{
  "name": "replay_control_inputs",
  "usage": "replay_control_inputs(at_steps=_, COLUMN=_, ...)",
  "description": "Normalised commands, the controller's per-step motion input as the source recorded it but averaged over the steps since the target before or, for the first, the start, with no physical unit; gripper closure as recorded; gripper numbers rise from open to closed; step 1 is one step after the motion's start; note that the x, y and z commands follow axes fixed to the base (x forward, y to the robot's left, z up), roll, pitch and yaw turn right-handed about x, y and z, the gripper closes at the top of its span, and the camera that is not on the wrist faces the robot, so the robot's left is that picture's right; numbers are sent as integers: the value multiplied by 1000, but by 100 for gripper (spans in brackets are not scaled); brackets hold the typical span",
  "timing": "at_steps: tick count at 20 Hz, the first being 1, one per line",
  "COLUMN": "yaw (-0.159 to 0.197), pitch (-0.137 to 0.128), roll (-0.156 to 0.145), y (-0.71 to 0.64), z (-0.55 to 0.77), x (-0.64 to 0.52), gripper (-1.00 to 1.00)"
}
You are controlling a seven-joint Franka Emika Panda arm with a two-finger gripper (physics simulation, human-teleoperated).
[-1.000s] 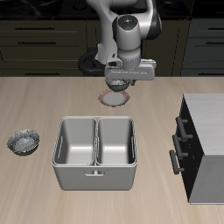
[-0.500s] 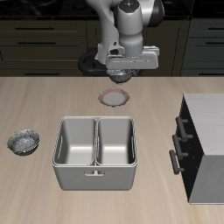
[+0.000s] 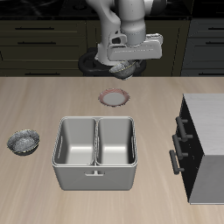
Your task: Pick up the bowl on the plate and place it on top of the white cabinet
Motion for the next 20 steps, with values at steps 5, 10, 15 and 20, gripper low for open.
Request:
replay_control_inputs(at_steps=5, yaw=11, pitch=10, roll=11, y=82, z=146, x=94, gripper=100)
replay_control_inputs(at_steps=10, yaw=30, pitch=-38, roll=0, y=44, z=245, x=-33, gripper=100)
replay_control_inputs(at_steps=15, yaw=2, pitch=-39, roll=-7, y=-20, z=284, x=-45, gripper=100)
replay_control_inputs(at_steps=20, yaw=7, pitch=-49, roll=-6, y=2, z=322, x=-28, gripper=100)
